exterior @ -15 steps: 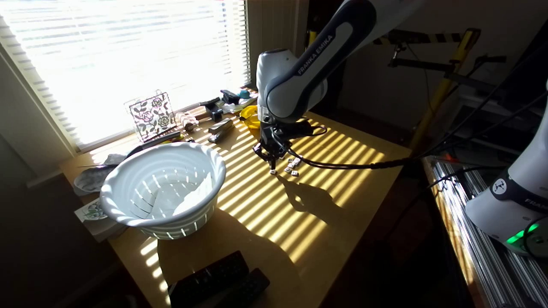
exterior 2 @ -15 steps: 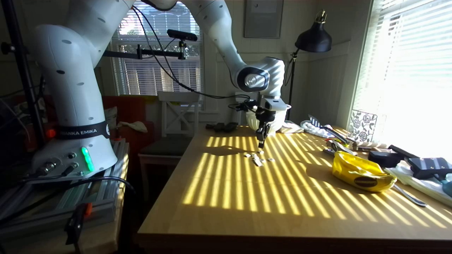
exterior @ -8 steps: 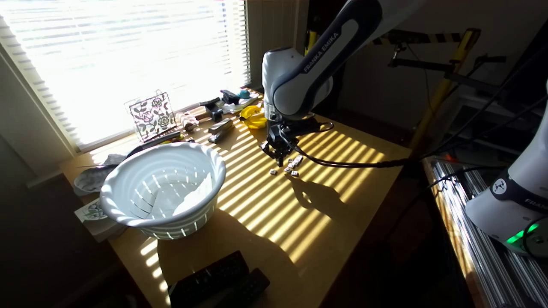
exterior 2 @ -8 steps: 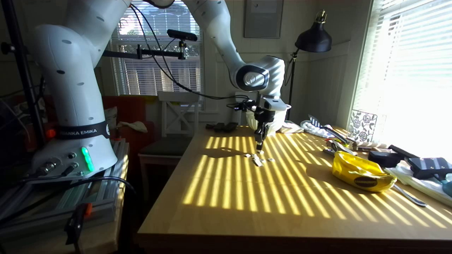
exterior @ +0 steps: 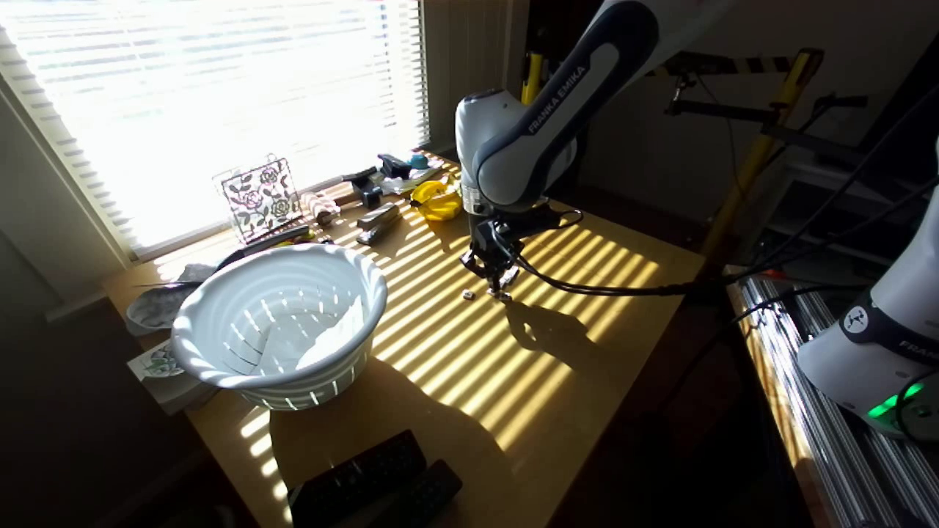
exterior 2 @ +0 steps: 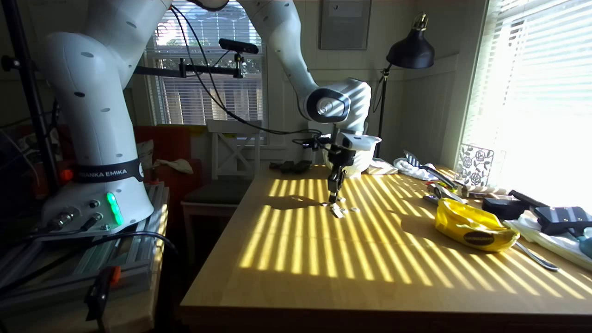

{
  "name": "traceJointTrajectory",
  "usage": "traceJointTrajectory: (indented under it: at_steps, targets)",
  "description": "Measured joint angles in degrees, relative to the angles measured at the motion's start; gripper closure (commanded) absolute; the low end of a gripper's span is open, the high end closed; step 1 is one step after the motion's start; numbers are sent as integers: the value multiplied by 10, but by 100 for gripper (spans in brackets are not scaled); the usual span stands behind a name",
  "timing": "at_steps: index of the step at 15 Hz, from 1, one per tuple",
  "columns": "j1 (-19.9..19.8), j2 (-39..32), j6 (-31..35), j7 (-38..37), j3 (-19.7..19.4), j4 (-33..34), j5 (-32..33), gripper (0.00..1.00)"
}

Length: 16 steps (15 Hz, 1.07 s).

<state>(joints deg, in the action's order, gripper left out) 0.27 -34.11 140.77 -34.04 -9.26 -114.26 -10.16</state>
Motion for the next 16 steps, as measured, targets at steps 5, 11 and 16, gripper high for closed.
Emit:
traceJointTrajectory:
  at_steps: [5,11,16]
  targets:
    - [2,0,-3,0,-2,-5,10,100]
    - [3,0,-3,0,-2,-5,10,100]
    - [3,-1,-3,-5,-2,-4,10,100]
